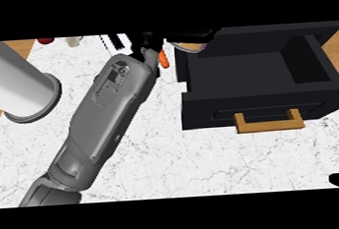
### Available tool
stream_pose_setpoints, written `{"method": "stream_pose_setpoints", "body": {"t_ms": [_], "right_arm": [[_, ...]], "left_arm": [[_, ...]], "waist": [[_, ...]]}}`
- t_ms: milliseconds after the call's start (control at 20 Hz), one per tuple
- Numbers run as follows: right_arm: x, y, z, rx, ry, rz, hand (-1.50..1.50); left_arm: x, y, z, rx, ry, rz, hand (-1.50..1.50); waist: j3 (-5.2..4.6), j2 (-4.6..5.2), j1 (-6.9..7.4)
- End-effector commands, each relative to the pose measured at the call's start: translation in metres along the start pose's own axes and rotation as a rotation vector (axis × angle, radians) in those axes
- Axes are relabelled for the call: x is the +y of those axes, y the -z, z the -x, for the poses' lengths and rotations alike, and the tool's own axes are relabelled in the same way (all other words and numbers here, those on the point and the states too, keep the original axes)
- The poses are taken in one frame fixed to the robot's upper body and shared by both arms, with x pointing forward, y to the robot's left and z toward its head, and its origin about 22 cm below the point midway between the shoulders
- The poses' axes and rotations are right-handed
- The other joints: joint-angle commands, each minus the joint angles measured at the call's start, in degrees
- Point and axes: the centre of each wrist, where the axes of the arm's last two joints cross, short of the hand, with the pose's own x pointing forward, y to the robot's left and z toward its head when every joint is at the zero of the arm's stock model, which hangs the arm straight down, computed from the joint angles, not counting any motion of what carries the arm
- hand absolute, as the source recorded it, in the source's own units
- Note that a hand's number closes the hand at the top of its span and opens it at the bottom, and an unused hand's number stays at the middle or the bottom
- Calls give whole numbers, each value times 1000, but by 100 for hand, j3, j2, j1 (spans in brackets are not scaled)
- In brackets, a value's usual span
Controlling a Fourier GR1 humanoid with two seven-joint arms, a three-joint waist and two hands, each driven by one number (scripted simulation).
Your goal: Pick up the can, place it into the drawer and close the drawer
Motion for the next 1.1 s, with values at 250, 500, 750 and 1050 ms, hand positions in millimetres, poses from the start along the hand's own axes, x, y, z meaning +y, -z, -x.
{"method": "stream_pose_setpoints", "body": {"t_ms": [250, 500, 750, 1050], "right_arm": [[8, 2, -5, 2, -2, 1, -150], [9, -2, -5, -2, 11, -8, -150], [17, 13, -10, -11, 15, -20, -150], [4, 22, -12, -37, 9, -43, -150]], "left_arm": [[-30, 30, -48, 35, 36, 30, 150], [-49, 34, -62, 41, 82, 3, 150], [-53, 37, -51, 57, 104, -29, 150], [-66, 38, -64, 53, 156, -52, 150]], "waist": [[2, 28, -72], [5, 33, -145], [8, 87, -308], [14, 77, -350]]}}
